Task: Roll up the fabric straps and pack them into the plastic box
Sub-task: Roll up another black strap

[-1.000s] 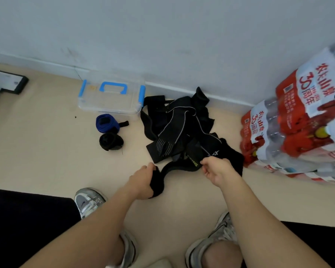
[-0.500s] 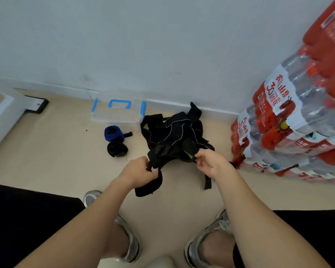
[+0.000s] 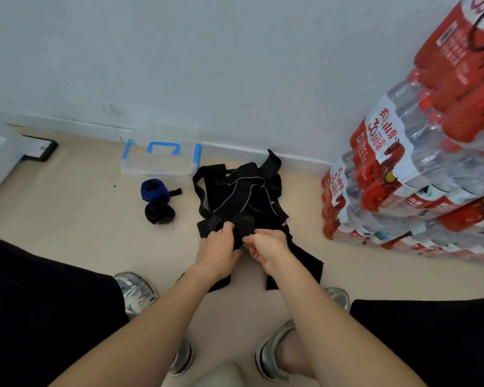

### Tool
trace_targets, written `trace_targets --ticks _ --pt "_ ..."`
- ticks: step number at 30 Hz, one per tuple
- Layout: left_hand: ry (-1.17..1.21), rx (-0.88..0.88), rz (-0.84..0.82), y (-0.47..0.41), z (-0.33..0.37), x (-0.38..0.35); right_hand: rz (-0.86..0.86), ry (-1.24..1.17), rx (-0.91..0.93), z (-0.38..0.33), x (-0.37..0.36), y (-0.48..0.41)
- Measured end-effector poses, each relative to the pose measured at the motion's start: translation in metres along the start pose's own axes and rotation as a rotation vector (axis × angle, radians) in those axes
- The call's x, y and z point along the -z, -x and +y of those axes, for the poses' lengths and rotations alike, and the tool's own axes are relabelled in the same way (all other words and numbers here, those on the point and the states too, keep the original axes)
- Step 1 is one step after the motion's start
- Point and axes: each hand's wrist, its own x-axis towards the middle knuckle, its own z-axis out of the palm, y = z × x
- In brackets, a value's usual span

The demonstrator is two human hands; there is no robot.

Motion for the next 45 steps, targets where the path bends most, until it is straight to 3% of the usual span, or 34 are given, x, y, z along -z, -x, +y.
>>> trace_targets --ticks 3,7,11,17,21,26,35,38,40,42,45 --pt "0.045 0.015 0.039 -0.005 0.001 -0.003 -0.074 0.158 0.047 0.000 0.007 -0.001" --pt "0.161 0.047 0.042 -0.016 -0.004 0.001 -0.041 0.723 0.307 0.004 0.020 -0.009" --pt "0.161 -0.047 0.043 -0.020 -0.004 -0.001 -0.121 0.723 0.325 0.011 0.020 -0.015" --pt "0.116 -0.070 0.006 -0.028 -0.015 0.001 -0.065 1.016 0.505 0.008 0.016 -0.022" --pt "0.229 -0.091 -0.048 -0.031 -0.016 0.007 0.006 0.958 0.563 -0.001 0.022 -0.024" --pt "0.378 -0.018 -0.064 -0.036 -0.025 0.025 0.147 0.940 0.479 -0.018 0.031 -0.033" --pt "0.495 -0.032 0.090 -0.030 -0.001 0.052 0.314 1.117 0.539 -0.042 0.040 -0.049" --pt "0.586 -0.034 0.132 -0.024 0.004 0.069 0.381 1.208 0.464 -0.053 0.056 -0.053" --pt "0.750 0.041 0.279 -0.022 0.001 0.088 0.471 1.251 0.357 -0.058 0.076 -0.056" --pt "0.798 0.107 0.420 -0.026 -0.010 0.111 0.533 1.127 0.271 -0.062 0.096 -0.058" --pt "0.796 0.108 0.365 -0.029 -0.024 0.129 0.462 0.870 0.366 -0.068 0.098 -0.058"
